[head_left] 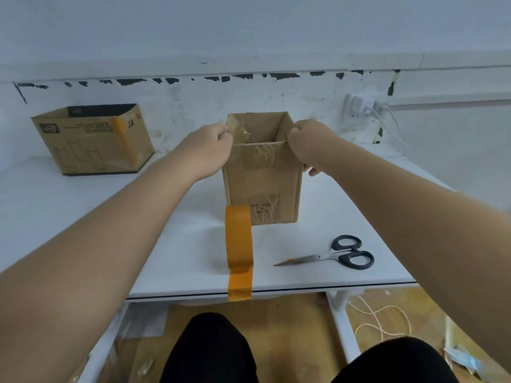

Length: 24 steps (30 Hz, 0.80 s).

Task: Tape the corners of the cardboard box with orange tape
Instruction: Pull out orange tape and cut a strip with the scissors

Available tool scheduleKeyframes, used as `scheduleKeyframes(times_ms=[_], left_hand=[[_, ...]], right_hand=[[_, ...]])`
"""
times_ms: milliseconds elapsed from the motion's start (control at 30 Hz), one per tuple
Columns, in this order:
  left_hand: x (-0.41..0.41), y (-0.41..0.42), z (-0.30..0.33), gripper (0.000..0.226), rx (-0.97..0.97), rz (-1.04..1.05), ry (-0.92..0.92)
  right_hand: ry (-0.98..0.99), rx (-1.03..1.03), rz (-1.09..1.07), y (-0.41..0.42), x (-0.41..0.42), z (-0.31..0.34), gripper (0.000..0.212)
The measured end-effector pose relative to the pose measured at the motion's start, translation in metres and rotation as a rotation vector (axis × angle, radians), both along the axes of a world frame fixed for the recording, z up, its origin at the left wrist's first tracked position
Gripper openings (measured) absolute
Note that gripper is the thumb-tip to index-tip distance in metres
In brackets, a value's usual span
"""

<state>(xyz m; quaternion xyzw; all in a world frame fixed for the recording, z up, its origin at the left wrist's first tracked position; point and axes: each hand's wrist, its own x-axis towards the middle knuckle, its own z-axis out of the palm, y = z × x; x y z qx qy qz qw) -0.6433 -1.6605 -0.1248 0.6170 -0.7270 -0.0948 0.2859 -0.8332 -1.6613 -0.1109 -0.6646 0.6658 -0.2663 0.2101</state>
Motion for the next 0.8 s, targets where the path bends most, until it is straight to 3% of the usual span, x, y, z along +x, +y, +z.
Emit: scheduleKeyframes(times_ms=[133,267,433,600,800], left_hand=[[0.002,0.007,0.002,0.04,0.036,-0.029,0.031],[0.005,0.023,0.006,0.051,0.001,0.035,0.065],[0.023,0.081,0.006,0.031,-0.151,0.035,0.232],[0.02,0.171,-0.045,0.022,0.018,-0.09,0.294],[0.016,0.197,-0.13,0.035,0.275,0.026,0.474]], right_hand=[[0.072,-0.167,-0.02,-0.003,-0.004,-0.006,0.022],[0.22,-0.479,-0.102,0.006,-0.005,-0.01,0.036],[0.065,-0.75,0.085,0.044,0.0,-0.003,0.029],[-0.101,-0.622,0.308,0.091,0.009,-0.035,0.015],[-0.004,-0.302,0.375,0.108,0.017,-0.098,0.049]])
